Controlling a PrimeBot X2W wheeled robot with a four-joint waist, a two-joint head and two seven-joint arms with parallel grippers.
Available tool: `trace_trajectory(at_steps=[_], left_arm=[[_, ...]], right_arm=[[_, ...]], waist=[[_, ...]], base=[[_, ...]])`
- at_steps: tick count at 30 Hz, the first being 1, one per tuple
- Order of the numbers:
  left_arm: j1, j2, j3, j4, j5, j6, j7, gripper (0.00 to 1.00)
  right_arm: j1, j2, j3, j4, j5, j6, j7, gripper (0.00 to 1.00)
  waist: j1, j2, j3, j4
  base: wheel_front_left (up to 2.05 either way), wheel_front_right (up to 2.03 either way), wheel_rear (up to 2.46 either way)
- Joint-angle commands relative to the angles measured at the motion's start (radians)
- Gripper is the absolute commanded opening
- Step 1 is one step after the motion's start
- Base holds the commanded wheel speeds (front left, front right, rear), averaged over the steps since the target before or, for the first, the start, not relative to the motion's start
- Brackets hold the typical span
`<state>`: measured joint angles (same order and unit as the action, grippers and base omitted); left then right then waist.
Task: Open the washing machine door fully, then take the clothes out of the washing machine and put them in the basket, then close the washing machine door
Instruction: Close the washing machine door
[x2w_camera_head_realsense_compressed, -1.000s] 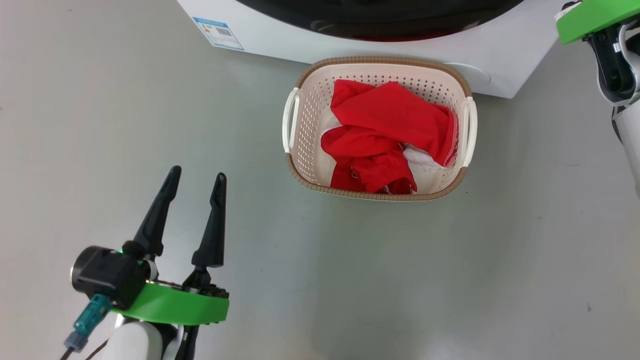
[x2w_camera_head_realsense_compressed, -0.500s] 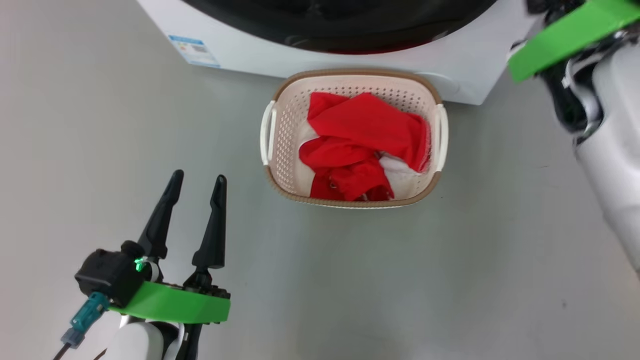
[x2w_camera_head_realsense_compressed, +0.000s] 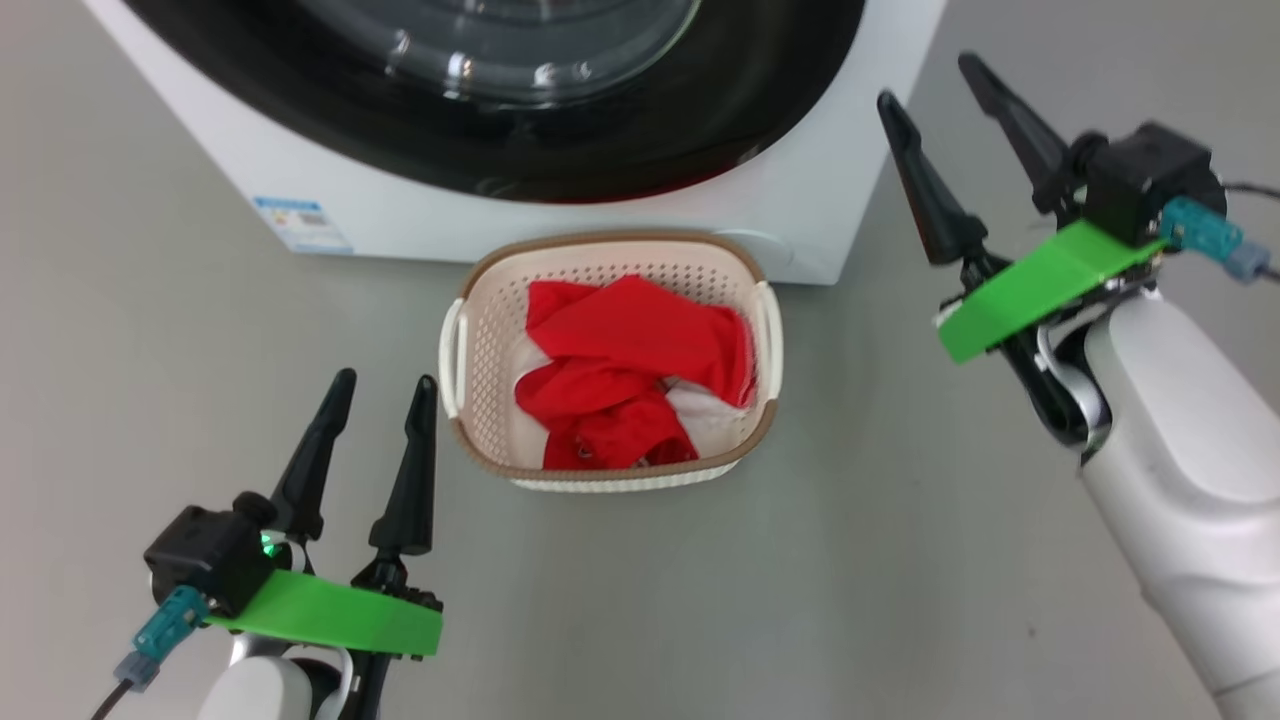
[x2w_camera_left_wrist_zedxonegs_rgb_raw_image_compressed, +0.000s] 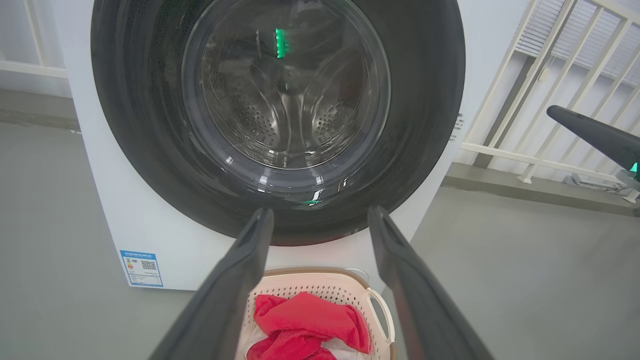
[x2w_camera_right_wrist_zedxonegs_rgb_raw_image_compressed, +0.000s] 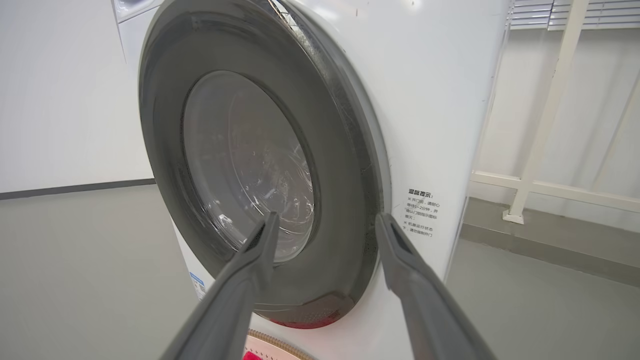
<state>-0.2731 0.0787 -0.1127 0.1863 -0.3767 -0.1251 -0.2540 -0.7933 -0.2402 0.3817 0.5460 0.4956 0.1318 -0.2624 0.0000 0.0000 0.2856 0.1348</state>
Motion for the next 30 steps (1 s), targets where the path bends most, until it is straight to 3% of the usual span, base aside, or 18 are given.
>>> trace_trajectory(at_steps=[1, 13, 30], left_arm=[[0.003, 0.027, 0.033, -0.017, -0.002, -0.006, -0.008, 1.0], [0.062, 0.03, 0.087, -0.041, 0.052, -0.006, -0.008, 1.0], [0.177, 0.02, 0.165, -0.038, 0.113, -0.006, -0.008, 1.0]], right_arm=[[0.039, 0.016, -0.003, -0.032, -0.014, -0.001, 0.001, 1.0], [0.297, 0.026, -0.075, -0.142, -0.083, -0.001, 0.001, 1.0], [0.564, 0.019, -0.184, -0.235, -0.095, -0.001, 0.001, 1.0]], waist=[[0.0, 0.0, -0.07, -0.069], [0.0, 0.0, -0.186, -0.155], [0.0, 0.0, -0.31, -0.187]], base=[[0.0, 0.0, 0.0], [0.0, 0.0, 0.0], [0.0, 0.0, 0.0]])
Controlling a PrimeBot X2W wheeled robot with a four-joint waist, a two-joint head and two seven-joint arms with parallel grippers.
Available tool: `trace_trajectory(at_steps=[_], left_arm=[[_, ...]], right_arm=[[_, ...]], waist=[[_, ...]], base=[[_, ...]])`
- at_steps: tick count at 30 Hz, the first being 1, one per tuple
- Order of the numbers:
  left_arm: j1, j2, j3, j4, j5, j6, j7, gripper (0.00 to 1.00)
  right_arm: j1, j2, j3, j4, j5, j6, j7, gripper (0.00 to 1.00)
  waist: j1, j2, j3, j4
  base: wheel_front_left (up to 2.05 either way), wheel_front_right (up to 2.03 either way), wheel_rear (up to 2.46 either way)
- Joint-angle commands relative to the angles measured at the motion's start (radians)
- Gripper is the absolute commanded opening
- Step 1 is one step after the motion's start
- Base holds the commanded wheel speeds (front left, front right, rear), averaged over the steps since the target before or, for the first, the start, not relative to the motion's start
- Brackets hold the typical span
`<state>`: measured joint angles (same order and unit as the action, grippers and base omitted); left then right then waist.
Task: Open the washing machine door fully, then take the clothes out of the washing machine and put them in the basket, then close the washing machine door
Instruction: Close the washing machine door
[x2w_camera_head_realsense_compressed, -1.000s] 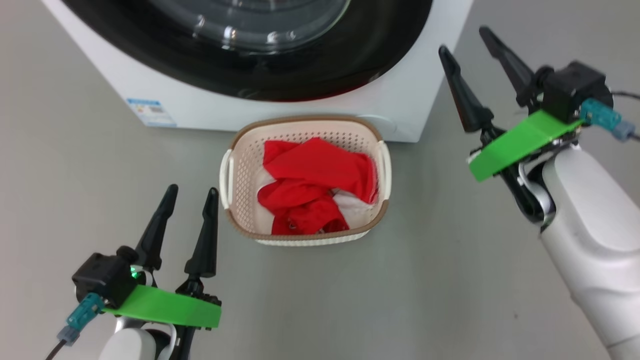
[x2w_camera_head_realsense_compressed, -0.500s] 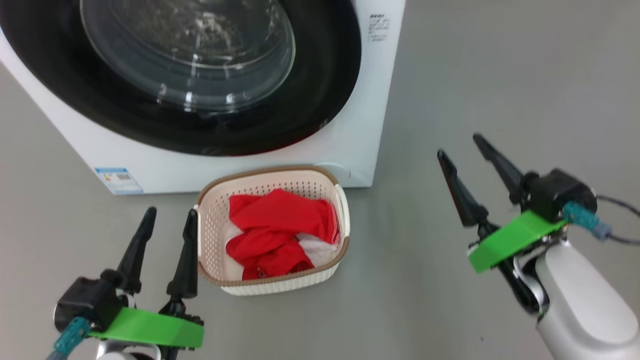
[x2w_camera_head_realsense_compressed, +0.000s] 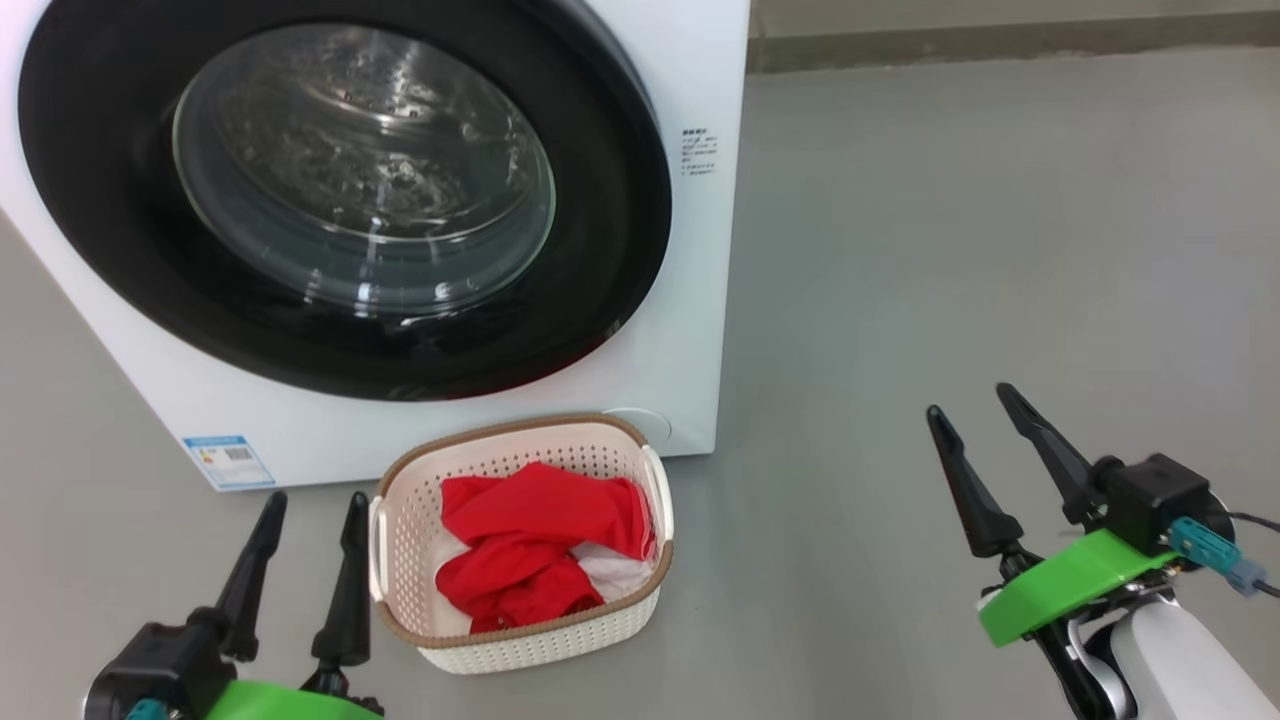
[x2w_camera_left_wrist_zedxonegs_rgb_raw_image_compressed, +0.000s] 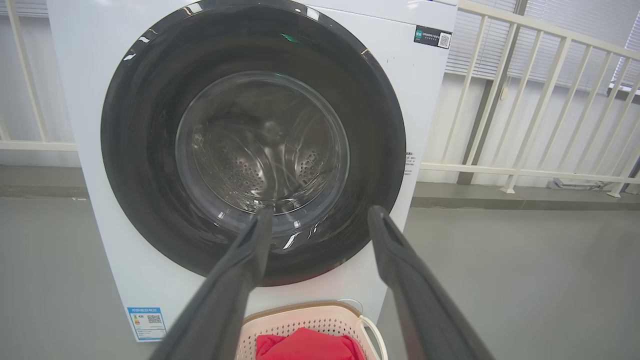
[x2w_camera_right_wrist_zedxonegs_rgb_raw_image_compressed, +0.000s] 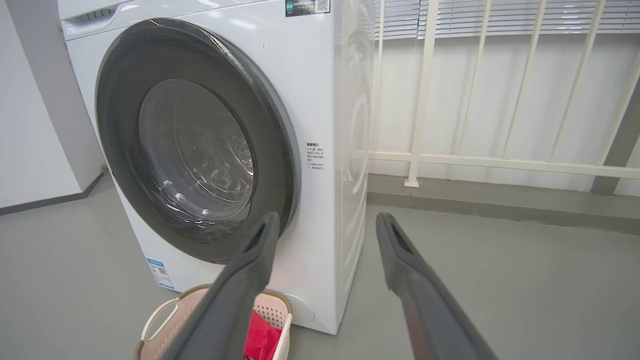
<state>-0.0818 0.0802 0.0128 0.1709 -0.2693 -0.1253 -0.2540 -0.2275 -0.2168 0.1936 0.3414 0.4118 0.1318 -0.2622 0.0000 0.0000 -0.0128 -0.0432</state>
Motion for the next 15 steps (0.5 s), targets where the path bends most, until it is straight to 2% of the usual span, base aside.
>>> trace_trajectory(at_steps=[1, 15], left_arm=[[-0.008, 0.02, 0.043, -0.023, 0.007, -0.005, -0.008, 1.0], [0.062, 0.022, 0.08, -0.025, 0.035, -0.005, -0.008, 1.0]], right_arm=[[0.007, -0.002, -0.005, -0.036, -0.015, -0.001, 0.0, 1.0], [0.118, 0.032, -0.075, -0.111, -0.067, -0.001, 0.0, 1.0]], waist=[[0.0, 0.0, -0.015, -0.011], [0.0, 0.0, -0.045, -0.031]], base=[[0.0, 0.0, 0.0], [0.0, 0.0, 0.0]])
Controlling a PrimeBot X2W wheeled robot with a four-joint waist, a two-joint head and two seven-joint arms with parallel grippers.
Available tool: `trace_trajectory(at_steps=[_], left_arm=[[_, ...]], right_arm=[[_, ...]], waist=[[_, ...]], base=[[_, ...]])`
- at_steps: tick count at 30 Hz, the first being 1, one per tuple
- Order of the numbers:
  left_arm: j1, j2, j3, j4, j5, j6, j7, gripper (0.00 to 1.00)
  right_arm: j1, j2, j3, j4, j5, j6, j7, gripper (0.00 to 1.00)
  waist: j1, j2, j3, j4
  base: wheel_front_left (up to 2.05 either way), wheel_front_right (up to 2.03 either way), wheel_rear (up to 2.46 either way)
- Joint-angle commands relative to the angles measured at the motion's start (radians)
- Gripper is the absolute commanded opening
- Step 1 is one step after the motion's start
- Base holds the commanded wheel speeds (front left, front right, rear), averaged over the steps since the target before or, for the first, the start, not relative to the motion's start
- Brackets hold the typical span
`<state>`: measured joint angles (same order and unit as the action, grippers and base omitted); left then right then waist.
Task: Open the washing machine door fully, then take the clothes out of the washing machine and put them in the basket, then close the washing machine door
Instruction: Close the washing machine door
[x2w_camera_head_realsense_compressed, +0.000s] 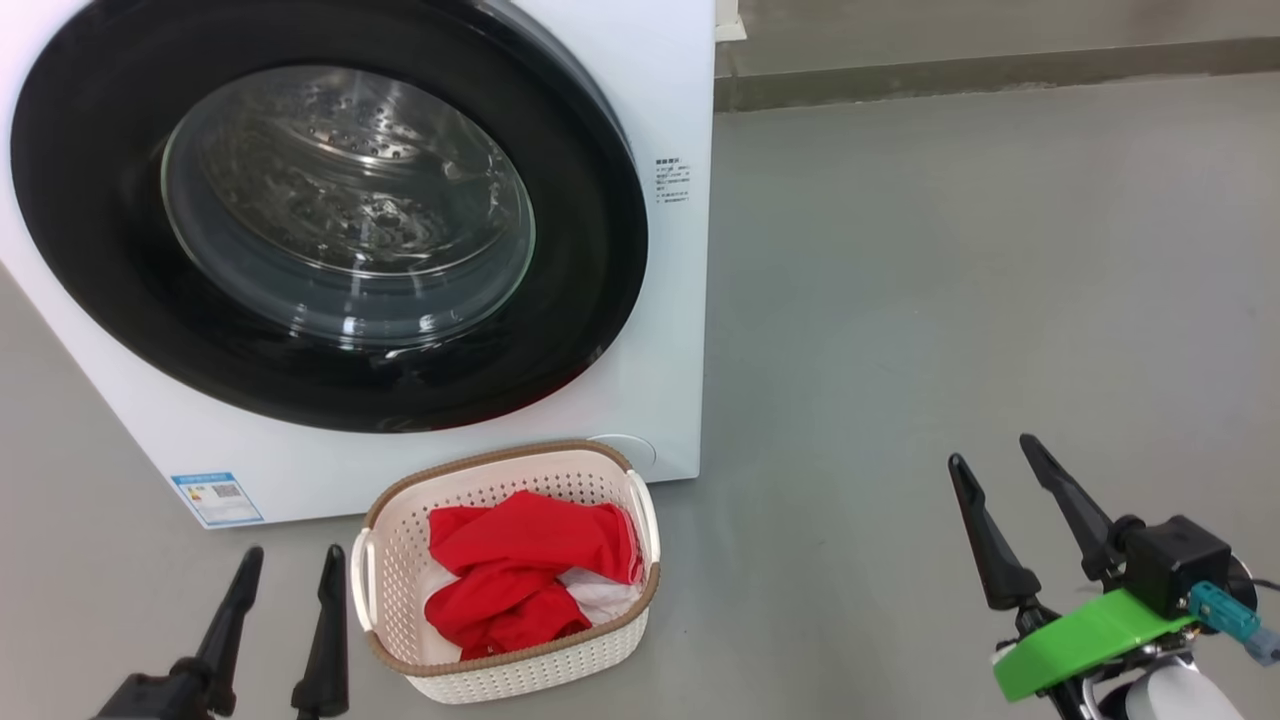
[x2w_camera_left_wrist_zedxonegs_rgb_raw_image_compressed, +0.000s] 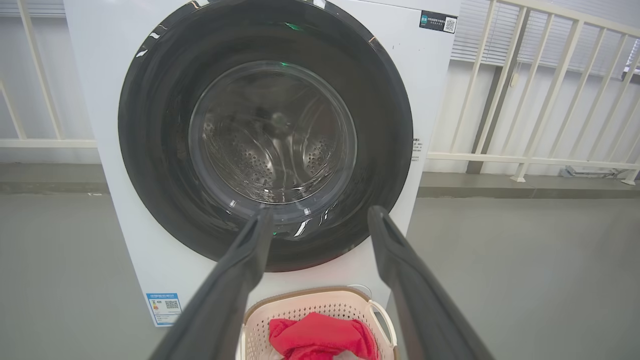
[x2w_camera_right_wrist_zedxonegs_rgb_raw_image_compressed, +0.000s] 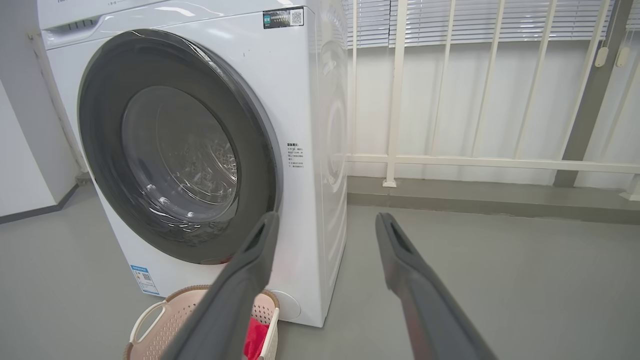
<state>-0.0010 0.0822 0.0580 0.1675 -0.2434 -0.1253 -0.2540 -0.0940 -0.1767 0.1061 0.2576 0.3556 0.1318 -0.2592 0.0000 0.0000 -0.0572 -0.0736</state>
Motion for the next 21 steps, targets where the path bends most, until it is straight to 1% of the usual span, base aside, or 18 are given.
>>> trace_trajectory(at_steps=[1, 9, 21], left_arm=[[-0.016, 0.019, 0.037, -0.021, 0.012, -0.005, -0.008, 1.0], [0.01, 0.007, 0.045, -0.015, 0.017, -0.005, -0.008, 1.0], [0.017, -0.003, 0.044, -0.008, 0.015, -0.005, -0.008, 1.0]], right_arm=[[-0.009, -0.007, 0.011, -0.031, -0.013, -0.001, -0.003, 1.0], [0.028, 0.0, -0.002, -0.052, -0.031, -0.001, -0.003, 1.0], [0.056, 0.004, -0.015, -0.053, -0.04, -0.001, -0.003, 1.0]], waist=[[0.0, 0.0, -0.002, -0.002], [0.0, 0.0, -0.019, -0.013], [0.0, 0.0, -0.036, -0.018]], base=[[0.0, 0.0, 0.0], [0.0, 0.0, 0.0], [0.0, 0.0, 0.0]])
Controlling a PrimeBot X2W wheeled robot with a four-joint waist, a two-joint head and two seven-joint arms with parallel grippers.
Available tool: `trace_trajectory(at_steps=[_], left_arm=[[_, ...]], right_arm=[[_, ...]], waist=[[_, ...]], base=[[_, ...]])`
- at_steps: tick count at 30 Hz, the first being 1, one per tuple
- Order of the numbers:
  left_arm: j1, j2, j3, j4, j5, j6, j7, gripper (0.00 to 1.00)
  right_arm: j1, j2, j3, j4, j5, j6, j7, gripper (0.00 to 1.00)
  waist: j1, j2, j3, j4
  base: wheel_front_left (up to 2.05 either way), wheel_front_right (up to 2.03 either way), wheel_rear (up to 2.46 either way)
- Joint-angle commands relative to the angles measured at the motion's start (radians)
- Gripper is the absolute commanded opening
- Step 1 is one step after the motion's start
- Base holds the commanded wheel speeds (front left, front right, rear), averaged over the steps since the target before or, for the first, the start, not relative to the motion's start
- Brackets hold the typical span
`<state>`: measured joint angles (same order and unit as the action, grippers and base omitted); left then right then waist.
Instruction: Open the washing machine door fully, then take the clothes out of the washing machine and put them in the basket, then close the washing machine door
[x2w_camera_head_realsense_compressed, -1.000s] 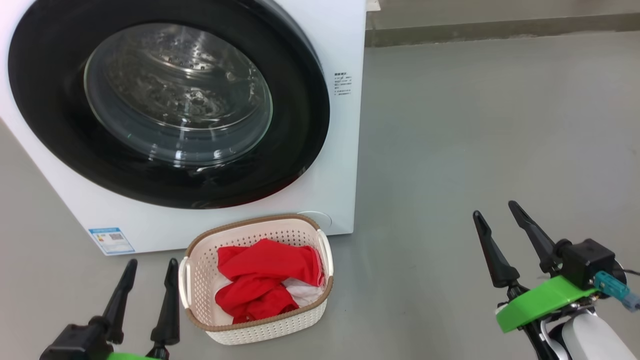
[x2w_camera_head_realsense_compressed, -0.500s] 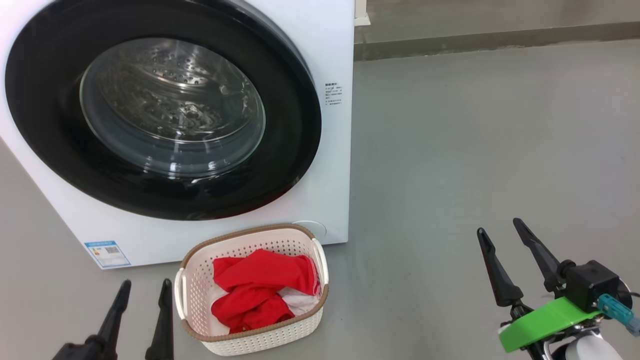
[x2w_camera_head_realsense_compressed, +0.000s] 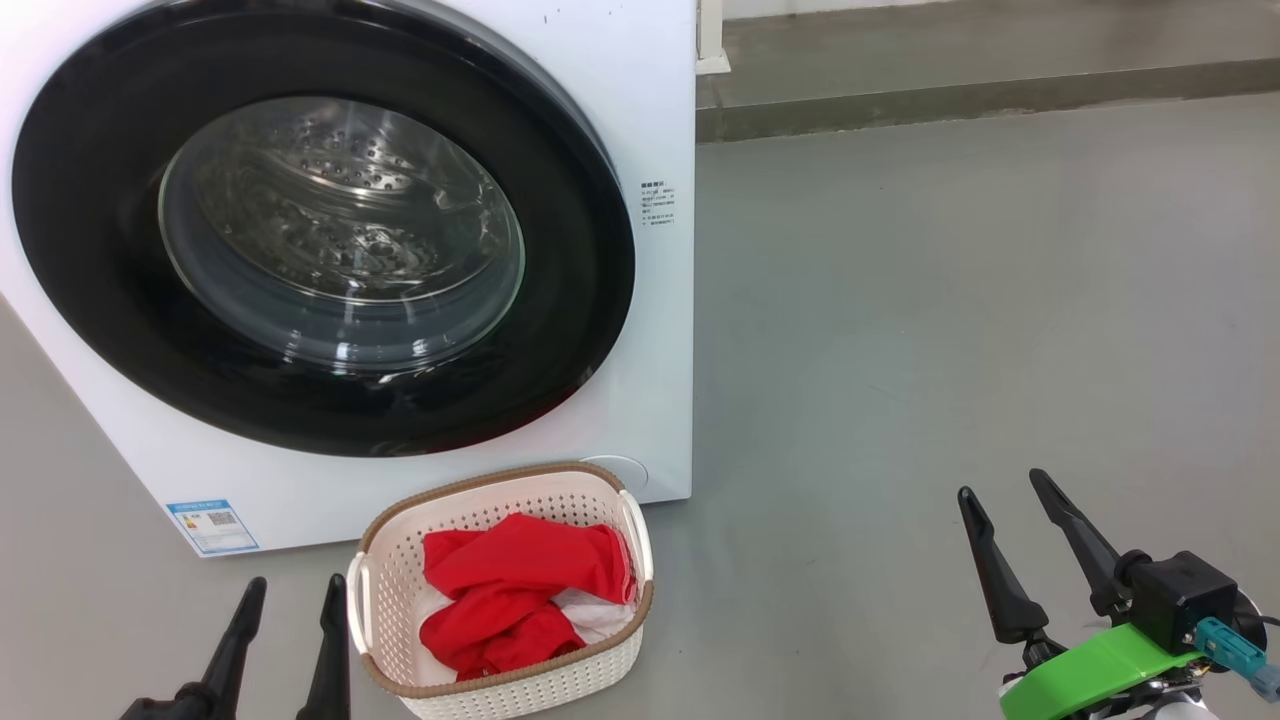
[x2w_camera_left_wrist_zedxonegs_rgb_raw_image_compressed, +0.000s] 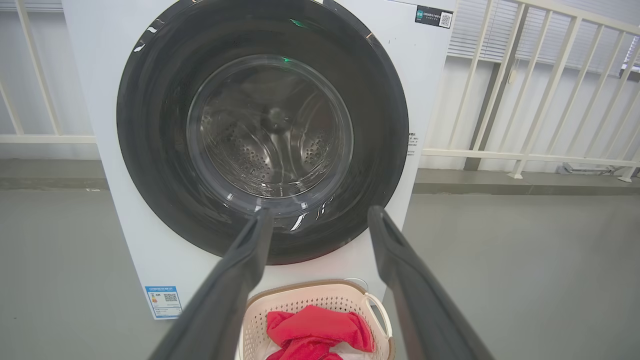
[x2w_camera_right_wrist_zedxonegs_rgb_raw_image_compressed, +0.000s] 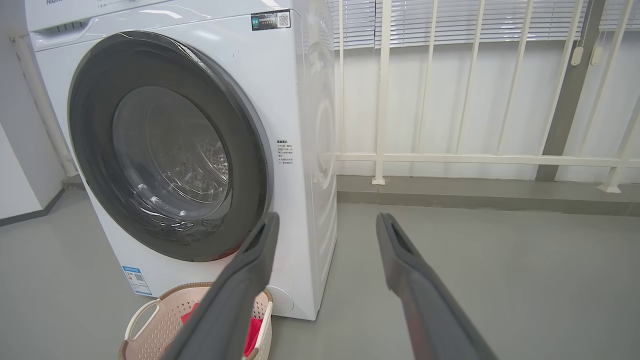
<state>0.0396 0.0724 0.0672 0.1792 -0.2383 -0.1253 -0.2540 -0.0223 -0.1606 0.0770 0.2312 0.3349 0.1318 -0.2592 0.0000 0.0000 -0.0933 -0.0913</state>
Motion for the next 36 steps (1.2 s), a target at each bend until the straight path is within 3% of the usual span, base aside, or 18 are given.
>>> trace_trajectory(at_steps=[1, 5, 6, 15, 18, 23, 36], left_arm=[[-0.024, 0.007, 0.033, -0.019, 0.01, -0.005, -0.008, 1.0], [-0.022, 0.009, 0.032, -0.016, 0.016, -0.005, -0.008, 1.0], [0.002, 0.0, -0.001, 0.004, 0.004, 0.0, 0.0, 0.0], [0.019, -0.024, -0.004, 0.075, -0.021, 0.001, 0.018, 0.0], [0.014, -0.024, -0.002, 0.073, -0.065, 0.001, 0.03, 0.0], [0.008, -0.024, -0.002, 0.072, -0.12, 0.001, 0.043, 0.0], [-0.009, -0.023, 0.002, 0.07, -0.264, 0.0, 0.079, 0.0]], right_arm=[[-0.015, -0.012, 0.014, -0.027, -0.02, -0.001, -0.003, 1.0], [-0.011, -0.012, 0.01, -0.029, -0.021, -0.001, -0.003, 1.0], [0.002, 0.001, -0.002, -0.001, -0.02, 0.0, 0.0, 0.0], [0.037, 0.03, 0.002, 0.069, 0.007, 0.0, 0.009, 0.0], [0.034, 0.032, -0.005, 0.066, 0.049, 0.0, 0.021, 0.0], [0.03, 0.035, -0.013, 0.063, 0.1, 0.0, 0.036, 0.0], [0.017, 0.044, -0.033, 0.057, 0.235, 0.0, 0.074, 0.0]], waist=[[0.0, 0.0, 0.0, 0.0], [0.0, 0.0, -0.001, 0.003], [0.0, 0.0, -0.001, 0.003], [0.0002, 0.0, 0.0, 0.004], [0.0023, 0.0, 0.002, 0.008], [0.0001, 0.0, 0.007, 0.011], [0.0, 0.0, 0.018, 0.02]], base=[[0.0, 0.0, 0.0], [0.0, 0.0, 0.0], [0.0, 0.0, 0.0], [0.0, 0.0, 0.0], [0.0, 0.0, 0.0], [0.0, 0.0, 0.0], [0.0, 0.0, 0.0]])
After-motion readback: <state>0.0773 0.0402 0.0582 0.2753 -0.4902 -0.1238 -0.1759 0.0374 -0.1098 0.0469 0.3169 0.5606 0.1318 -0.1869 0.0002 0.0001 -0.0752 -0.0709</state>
